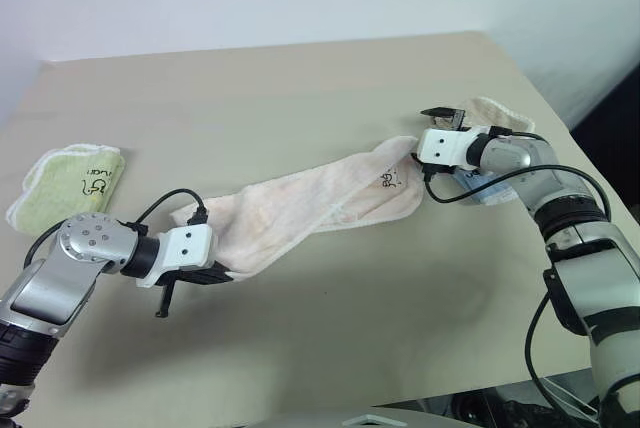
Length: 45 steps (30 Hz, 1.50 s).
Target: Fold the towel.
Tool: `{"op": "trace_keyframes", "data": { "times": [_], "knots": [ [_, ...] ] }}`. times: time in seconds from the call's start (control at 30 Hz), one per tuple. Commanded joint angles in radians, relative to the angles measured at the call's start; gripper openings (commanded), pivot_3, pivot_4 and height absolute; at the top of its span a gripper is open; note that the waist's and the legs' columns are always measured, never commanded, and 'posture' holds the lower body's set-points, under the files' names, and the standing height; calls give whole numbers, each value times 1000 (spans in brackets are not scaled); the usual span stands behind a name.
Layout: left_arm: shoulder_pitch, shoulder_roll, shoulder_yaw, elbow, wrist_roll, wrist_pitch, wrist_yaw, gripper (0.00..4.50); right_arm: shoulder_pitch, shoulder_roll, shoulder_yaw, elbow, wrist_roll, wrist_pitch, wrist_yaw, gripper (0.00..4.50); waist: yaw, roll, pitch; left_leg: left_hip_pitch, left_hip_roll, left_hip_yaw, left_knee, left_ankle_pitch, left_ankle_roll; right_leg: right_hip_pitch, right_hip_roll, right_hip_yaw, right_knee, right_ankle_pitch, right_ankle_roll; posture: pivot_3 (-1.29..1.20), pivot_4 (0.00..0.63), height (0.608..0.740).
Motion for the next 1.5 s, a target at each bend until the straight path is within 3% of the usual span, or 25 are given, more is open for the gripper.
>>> {"op": "trace_keyframes", "data": {
  "times": [0.03,0.1,0.2,0.6,0.83,1.13,1.23,1.37,1.5],
  "knots": [
    [-1,14,33,-18,-7,-1,10,23,-49,14,11,41,-27,-39,-54,4500,0,0,0,0,0,0,0,0,0,0,0,0,0,0,0,0,150,728],
    [-1,14,35,-19,-7,-1,14,23,-62,20,13,56,-29,-51,-64,4500,-1,0,0,0,0,0,0,0,0,0,0,0,0,0,0,0,150,728],
    [3,14,35,-14,-4,-7,19,0,-63,21,15,69,-31,-68,-56,3914,0,0,0,0,0,0,0,0,0,0,0,0,0,1,2,0,150,728],
    [-22,4,21,9,2,-14,29,0,-38,7,-2,63,-10,-88,-33,15,-1,0,0,0,0,0,0,0,-1,0,0,0,1,1,2,0,150,728],
    [-122,-65,115,94,-53,33,142,0,-35,-24,-31,33,3,-79,-63,15,3,1,0,0,0,0,0,1,-1,0,0,0,1,1,2,0,150,728],
    [-529,-257,306,515,-28,124,627,0,-125,-55,-152,0,129,17,6,15,-1,1,0,1,-1,-1,0,4,-7,0,1,0,3,2,3,0,150,728],
    [-716,-290,343,672,-36,99,730,0,-242,-82,-180,33,141,59,0,15,1,0,2,1,-2,-1,0,4,-7,0,0,0,3,2,3,0,150,728],
    [-817,-264,377,719,-72,80,712,0,-309,-126,-233,9,212,74,89,15,1,-1,2,-2,-1,-1,-1,5,-8,-3,0,0,3,2,3,0,150,728],
    [-776,-207,410,666,-129,103,620,0,-250,-171,-294,-108,334,107,267,15,0,-1,2,-3,-2,0,-2,4,-6,-2,0,0,0,2,3,0,150,728]
  ]
}}
